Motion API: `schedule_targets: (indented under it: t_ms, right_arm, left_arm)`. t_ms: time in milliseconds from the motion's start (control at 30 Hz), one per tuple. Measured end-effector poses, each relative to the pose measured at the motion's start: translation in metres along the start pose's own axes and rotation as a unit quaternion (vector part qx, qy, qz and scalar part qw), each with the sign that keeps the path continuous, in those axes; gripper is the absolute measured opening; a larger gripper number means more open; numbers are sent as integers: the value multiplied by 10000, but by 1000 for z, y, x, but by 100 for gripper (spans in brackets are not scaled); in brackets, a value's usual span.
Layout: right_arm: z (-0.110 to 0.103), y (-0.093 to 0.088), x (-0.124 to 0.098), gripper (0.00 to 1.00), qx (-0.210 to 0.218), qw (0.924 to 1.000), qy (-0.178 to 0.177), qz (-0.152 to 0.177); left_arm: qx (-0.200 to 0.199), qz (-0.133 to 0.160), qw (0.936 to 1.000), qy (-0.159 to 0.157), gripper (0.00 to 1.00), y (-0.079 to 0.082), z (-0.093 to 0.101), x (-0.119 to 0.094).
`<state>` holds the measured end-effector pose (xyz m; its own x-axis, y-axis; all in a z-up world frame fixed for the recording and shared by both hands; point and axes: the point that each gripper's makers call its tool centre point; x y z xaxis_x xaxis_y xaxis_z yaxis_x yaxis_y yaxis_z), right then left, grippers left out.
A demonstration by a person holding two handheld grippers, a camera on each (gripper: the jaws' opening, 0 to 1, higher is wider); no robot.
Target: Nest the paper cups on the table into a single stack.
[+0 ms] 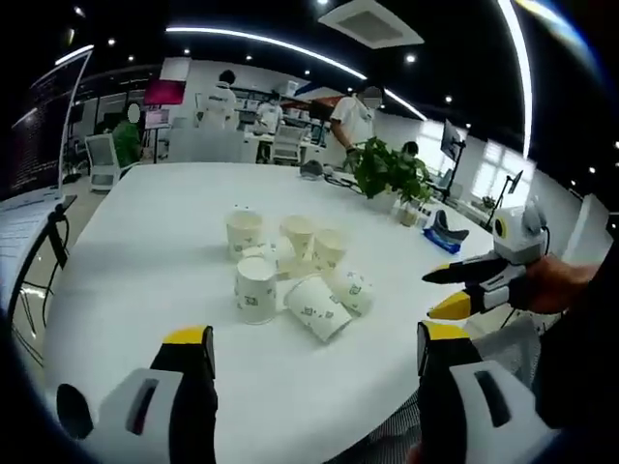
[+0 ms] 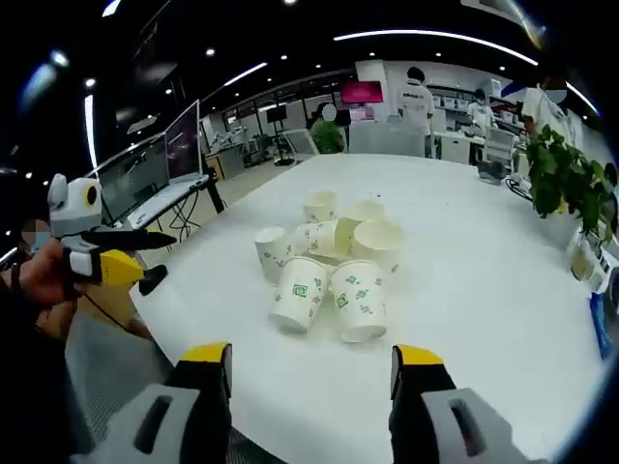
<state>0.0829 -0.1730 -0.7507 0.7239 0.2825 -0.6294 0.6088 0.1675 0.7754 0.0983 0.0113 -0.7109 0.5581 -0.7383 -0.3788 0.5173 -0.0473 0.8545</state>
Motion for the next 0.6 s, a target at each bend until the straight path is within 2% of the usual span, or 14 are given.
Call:
schedule_targets:
  t_ms: [333, 600]
  right_arm:
    - [4, -6, 2, 66, 138, 9999, -19, -23]
    - [3, -8, 3, 66, 83, 9999, 21, -77]
  left_arm:
    - [-11, -95, 10000, -3, 84, -3, 3, 2]
    - [-61, -72, 9999, 42, 84, -4, 0, 1]
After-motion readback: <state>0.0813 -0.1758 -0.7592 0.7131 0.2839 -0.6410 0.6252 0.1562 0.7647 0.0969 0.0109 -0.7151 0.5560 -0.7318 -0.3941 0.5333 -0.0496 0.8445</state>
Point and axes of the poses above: the point that each gripper's makers call its tool centre point, and the gripper's own axes: x roughly forward along the fingers, z roughly to its right, y roughly out of its top, and after that the axes turned 12 degrees about -y, right-handed
